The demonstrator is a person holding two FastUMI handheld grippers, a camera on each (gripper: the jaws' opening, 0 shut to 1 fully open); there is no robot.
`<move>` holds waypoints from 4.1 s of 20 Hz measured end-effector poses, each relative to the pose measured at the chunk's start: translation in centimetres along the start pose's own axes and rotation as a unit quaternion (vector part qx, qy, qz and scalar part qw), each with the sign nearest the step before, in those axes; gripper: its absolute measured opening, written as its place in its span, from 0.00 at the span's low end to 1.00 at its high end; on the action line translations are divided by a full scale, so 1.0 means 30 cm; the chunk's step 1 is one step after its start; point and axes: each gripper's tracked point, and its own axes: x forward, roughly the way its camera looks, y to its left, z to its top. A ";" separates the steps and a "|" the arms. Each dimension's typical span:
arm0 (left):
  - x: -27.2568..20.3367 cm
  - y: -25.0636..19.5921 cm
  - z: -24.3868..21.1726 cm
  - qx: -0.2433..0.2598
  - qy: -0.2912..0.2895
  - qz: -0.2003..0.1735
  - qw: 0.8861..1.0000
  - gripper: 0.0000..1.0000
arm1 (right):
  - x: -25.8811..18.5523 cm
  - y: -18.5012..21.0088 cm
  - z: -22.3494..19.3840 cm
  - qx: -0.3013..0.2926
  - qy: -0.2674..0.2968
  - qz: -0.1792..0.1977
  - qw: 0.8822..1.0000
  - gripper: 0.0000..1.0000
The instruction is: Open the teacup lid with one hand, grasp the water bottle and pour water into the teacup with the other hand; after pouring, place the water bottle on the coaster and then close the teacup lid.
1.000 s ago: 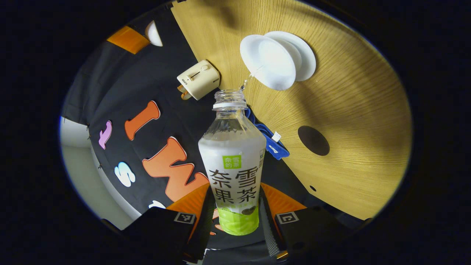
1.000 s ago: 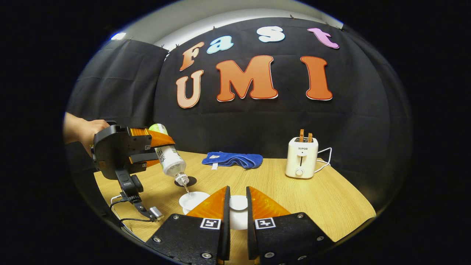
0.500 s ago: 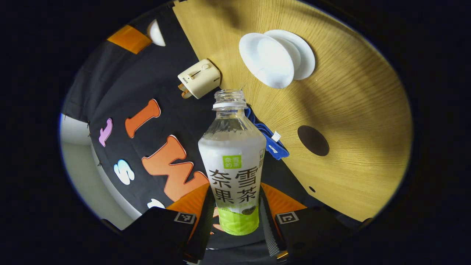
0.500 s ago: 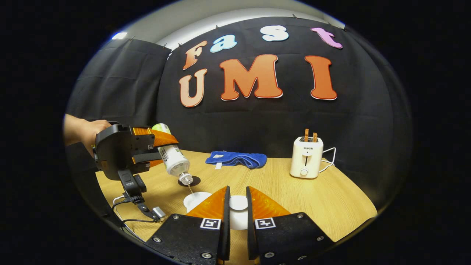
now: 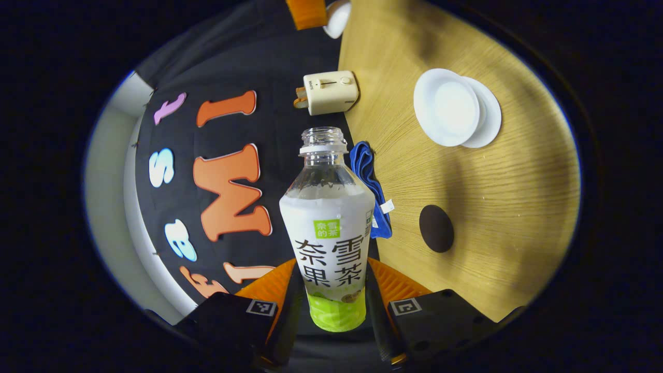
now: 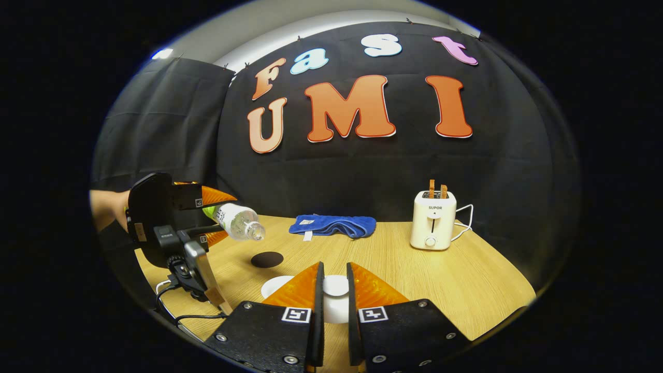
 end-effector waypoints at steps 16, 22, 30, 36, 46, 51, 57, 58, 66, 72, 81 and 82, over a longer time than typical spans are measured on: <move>0.066 0.051 -0.176 -0.434 0.014 0.091 0.896 0.62 | 0.118 0.121 -0.004 0.019 0.010 0.023 1.000 0.19; 0.136 0.081 -0.209 -0.600 -0.002 0.086 0.795 0.64 | 0.203 0.124 -0.048 0.004 0.029 0.018 0.999 0.19; 0.241 -0.050 -0.236 -0.709 -0.004 0.046 0.704 0.65 | 0.249 0.118 -0.088 -0.011 0.047 0.012 0.999 0.19; 0.307 -0.118 -0.215 -0.744 -0.010 0.011 0.668 0.64 | 0.266 0.097 -0.107 -0.020 0.056 0.006 0.998 0.19; 0.356 -0.226 -0.178 -0.769 0.007 -0.029 0.638 0.64 | 0.284 0.122 -0.115 -0.012 0.060 0.024 0.998 0.19; 0.354 -0.269 -0.151 -0.769 0.012 -0.055 0.636 0.72 | 0.286 0.140 -0.132 -0.017 0.068 0.027 0.997 0.19; 0.312 -0.271 -0.195 -0.763 0.028 -0.051 0.644 0.89 | 0.304 0.186 -0.149 -0.025 0.070 0.035 0.997 0.19; 0.301 -0.261 -0.204 -0.763 0.027 -0.047 0.644 0.93 | 0.304 0.199 -0.153 -0.028 0.071 0.037 0.996 0.19; 0.253 -0.283 -0.180 -0.756 0.027 -0.063 0.651 0.98 | 0.296 0.253 -0.177 -0.041 0.070 0.049 0.996 0.19; 0.202 -0.282 -0.158 -0.742 0.020 -0.059 0.667 0.98 | 0.303 0.279 -0.215 -0.046 0.077 0.053 0.995 0.19; 0.126 -0.267 -0.160 -0.752 0.011 -0.053 0.657 0.96 | 0.312 0.294 -0.229 -0.052 0.062 0.056 0.995 0.19; 0.114 -0.265 -0.165 -0.754 0.010 -0.051 0.655 0.96 | 0.310 0.295 -0.228 -0.053 0.060 0.055 0.995 0.19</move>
